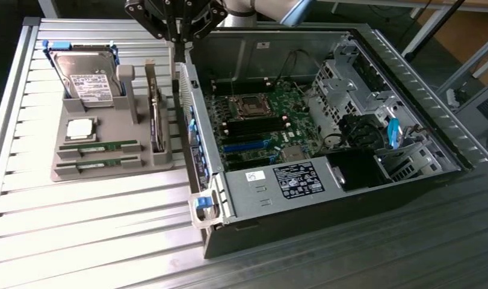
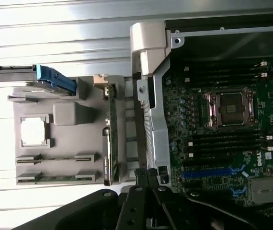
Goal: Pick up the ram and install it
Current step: 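Reach for the ram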
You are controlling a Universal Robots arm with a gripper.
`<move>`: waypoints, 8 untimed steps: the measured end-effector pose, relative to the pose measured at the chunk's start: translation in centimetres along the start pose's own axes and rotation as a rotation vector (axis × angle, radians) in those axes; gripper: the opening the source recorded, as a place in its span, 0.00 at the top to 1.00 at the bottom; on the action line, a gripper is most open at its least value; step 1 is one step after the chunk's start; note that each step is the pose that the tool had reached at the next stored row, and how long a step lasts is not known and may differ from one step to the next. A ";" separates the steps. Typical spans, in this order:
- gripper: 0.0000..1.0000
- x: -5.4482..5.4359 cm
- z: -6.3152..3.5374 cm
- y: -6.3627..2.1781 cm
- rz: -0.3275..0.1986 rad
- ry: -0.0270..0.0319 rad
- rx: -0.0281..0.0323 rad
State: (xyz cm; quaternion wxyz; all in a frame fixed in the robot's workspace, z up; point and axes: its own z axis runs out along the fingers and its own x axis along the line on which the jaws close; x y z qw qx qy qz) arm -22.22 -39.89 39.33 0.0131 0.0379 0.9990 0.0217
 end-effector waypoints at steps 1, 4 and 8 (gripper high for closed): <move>0.91 0.3 0.00 -0.02 0.000 0.0000 -0.0001; 0.91 0.6 -0.02 -0.05 0.000 0.0000 0.0000; 0.91 1.6 -0.04 -0.12 0.000 0.0000 0.0000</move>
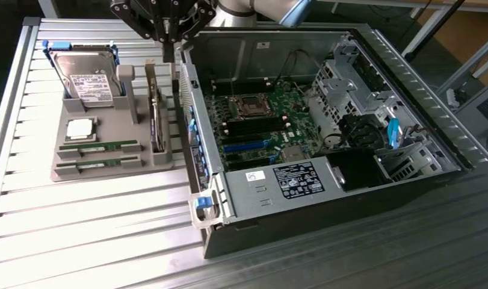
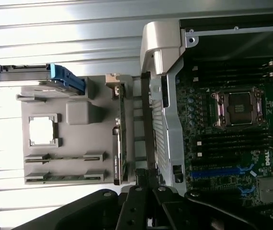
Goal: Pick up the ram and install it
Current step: 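Reach for the ram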
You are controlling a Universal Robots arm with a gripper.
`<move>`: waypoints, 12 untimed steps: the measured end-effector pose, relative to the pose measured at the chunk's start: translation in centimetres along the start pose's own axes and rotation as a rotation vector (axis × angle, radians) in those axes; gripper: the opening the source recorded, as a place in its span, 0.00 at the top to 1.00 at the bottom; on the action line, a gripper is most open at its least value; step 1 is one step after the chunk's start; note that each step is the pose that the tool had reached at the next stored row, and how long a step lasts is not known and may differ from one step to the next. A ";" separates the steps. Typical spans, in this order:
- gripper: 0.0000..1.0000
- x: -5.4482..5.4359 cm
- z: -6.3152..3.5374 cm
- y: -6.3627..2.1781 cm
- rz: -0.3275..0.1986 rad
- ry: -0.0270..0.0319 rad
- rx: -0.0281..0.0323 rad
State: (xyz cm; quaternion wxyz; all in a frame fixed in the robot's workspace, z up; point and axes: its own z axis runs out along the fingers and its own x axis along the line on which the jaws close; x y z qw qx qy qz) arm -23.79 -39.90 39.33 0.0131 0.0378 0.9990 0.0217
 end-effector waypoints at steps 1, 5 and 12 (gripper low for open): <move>0.91 0.2 0.00 -0.01 0.000 0.0000 0.0000; 0.91 1.0 -0.02 -0.07 0.000 0.0000 0.0000; 0.91 2.7 -0.07 -0.20 0.000 0.0000 0.0000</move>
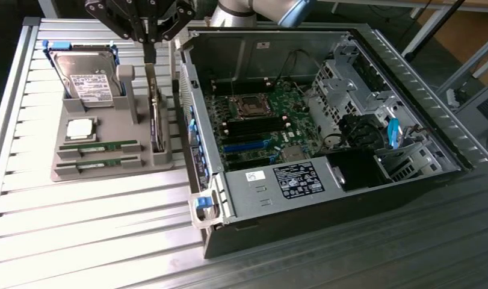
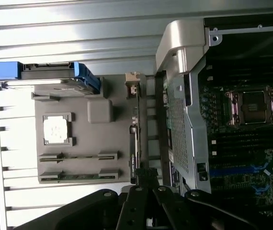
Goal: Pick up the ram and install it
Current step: 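Reach for the ram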
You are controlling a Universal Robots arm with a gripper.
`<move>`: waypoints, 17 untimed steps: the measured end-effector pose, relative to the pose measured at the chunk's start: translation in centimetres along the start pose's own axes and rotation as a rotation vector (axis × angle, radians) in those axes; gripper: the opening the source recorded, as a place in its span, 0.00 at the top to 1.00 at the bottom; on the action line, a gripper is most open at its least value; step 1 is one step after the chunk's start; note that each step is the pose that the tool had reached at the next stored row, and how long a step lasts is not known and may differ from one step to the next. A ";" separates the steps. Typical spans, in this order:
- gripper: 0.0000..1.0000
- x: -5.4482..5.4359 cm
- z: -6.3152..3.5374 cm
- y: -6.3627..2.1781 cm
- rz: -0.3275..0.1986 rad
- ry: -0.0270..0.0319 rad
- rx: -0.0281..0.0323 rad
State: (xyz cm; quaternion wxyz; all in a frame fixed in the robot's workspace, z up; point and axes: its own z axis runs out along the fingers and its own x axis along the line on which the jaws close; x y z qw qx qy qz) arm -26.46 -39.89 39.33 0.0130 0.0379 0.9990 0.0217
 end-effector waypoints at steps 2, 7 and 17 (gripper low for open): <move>0.91 0.4 -0.01 -0.03 0.000 0.0000 0.0000; 0.91 1.4 -0.04 -0.10 0.000 0.0000 0.0000; 0.91 3.9 -0.10 -0.30 0.000 0.0000 0.0000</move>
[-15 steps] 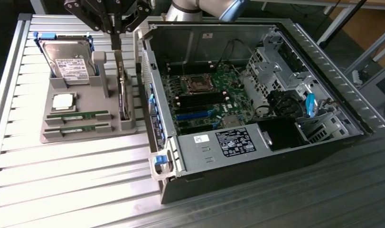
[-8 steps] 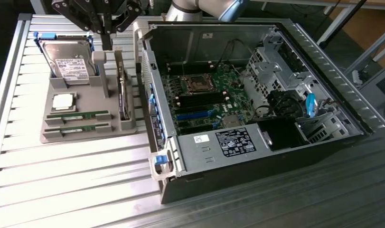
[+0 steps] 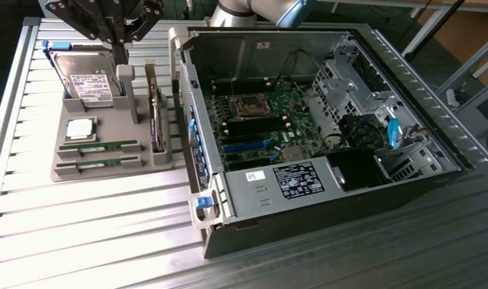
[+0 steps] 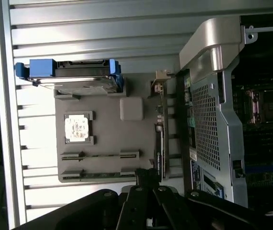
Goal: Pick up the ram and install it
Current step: 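Reach for the ram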
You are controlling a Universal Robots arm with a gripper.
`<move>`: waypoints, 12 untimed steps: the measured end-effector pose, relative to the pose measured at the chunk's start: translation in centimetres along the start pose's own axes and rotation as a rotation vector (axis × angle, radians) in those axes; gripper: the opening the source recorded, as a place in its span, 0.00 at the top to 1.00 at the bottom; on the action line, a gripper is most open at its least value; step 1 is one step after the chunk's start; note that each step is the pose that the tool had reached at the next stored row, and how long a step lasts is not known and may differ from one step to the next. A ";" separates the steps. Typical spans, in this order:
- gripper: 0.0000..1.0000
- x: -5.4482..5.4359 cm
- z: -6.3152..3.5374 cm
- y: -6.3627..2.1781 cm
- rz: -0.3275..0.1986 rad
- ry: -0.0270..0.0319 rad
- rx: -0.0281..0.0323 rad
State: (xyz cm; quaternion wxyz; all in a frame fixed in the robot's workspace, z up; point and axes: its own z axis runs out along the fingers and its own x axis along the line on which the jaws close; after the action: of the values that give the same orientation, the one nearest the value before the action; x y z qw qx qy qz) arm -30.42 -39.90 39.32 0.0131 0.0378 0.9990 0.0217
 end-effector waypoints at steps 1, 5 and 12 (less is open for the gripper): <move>0.91 0.1 0.00 -0.01 0.000 0.0000 0.0000; 0.91 1.2 -0.02 -0.09 0.000 -0.0001 -0.0001; 0.91 2.5 -0.05 -0.19 0.000 0.0001 0.0000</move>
State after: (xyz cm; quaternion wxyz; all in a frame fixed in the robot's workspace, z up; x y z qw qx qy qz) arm -32.97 -39.90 39.29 0.0130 0.0379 0.9990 0.0217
